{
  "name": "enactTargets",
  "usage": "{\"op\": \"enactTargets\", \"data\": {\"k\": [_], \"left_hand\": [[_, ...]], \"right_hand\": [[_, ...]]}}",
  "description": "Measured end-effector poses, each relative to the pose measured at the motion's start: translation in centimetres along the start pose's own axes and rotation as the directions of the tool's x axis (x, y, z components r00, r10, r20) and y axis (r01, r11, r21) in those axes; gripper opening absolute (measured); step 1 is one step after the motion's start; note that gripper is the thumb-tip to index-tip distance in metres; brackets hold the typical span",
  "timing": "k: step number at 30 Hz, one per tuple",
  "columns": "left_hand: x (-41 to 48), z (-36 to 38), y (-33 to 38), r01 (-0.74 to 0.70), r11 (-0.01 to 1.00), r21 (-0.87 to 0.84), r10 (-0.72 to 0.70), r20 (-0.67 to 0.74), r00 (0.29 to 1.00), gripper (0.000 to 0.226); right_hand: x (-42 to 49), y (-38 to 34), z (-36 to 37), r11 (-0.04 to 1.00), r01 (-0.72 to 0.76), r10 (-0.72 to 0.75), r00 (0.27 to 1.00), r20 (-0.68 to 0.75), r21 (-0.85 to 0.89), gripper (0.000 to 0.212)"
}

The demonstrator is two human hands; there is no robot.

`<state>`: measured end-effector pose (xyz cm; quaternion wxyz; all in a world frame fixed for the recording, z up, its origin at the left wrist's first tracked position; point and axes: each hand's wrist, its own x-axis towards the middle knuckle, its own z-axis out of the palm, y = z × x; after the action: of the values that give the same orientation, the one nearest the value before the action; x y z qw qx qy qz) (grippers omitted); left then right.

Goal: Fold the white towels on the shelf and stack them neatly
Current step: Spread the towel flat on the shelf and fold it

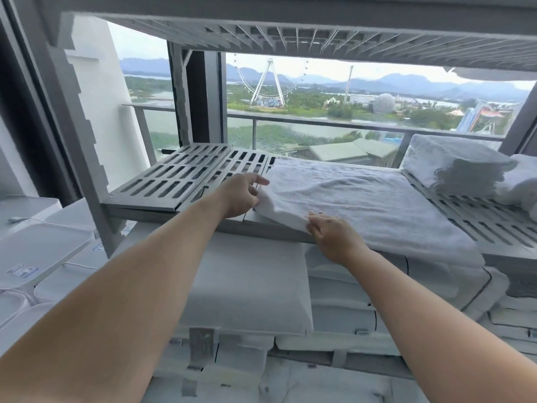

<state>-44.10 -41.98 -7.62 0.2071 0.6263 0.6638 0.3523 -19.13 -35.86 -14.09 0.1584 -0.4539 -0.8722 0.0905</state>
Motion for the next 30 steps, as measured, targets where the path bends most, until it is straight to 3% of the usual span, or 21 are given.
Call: {"op": "enactTargets", "data": {"k": [2, 4, 6, 8, 10, 14, 17, 21, 24, 30], "left_hand": [[0.3, -0.2, -0.2, -0.028, 0.962, 0.270, 0.043, -0.050, 0.998, 0.043], [0.4, -0.6, -0.1, 0.003, 0.846, 0.533, 0.019, -0.035, 0.999, 0.037], [0.2, -0.7, 0.0, 0.069, 0.739, 0.670, -0.040, -0.059, 0.997, 0.025], [-0.2, -0.6, 0.1, 0.105, 0.713, 0.693, -0.004, -0.145, 0.989, 0.023], [-0.6, -0.1, 0.3, 0.052, 0.737, 0.673, 0.106, -0.192, 0.976, 0.027], [-0.7, 2.6, 0.9, -0.229, 0.742, 0.630, 0.193, 0.126, 0.973, 0.042], [-1.0, 5.5, 1.2, -0.322, 0.701, 0.636, 0.226, 0.230, 0.947, 0.060], [-1.6, 7.4, 0.6, -0.255, 0.573, 0.779, 0.298, 0.092, 0.950, 0.037], [-2.1, 7.6, -0.1, -0.261, 0.490, 0.832, 0.381, 0.065, 0.922, 0.039], [-2.1, 7.0, -1.0, -0.363, 0.524, 0.770, 0.458, 0.105, 0.883, 0.060]], "right_hand": [[0.1, 0.1, 0.0, 1.000, -0.001, 0.001, 1.000, -0.010, 0.002, 0.037], [0.1, 0.0, 0.1, 1.000, -0.001, 0.001, 1.000, -0.016, 0.000, 0.039], [-0.1, 0.0, 0.2, 1.000, -0.002, 0.002, 1.000, -0.029, -0.004, 0.043], [-0.5, -0.1, 0.2, 0.999, 0.014, -0.014, 1.000, 0.000, -0.052, 0.055], [-0.8, 0.0, 0.3, 0.992, 0.037, -0.032, 0.999, 0.043, -0.122, 0.073], [-0.9, -0.1, 0.4, 0.983, 0.051, -0.049, 0.999, 0.016, -0.175, 0.072], [-0.9, -0.4, 0.3, 0.982, 0.058, -0.065, 0.997, -0.030, -0.181, 0.063], [-1.5, 0.3, 0.1, 0.984, 0.046, -0.064, 0.993, -0.102, -0.171, 0.056], [-2.5, 1.4, -0.1, 0.985, 0.019, -0.040, 0.992, -0.120, -0.174, 0.062], [-3.2, 2.8, -0.9, 0.979, -0.056, 0.030, 0.991, -0.134, -0.197, 0.064]]}}
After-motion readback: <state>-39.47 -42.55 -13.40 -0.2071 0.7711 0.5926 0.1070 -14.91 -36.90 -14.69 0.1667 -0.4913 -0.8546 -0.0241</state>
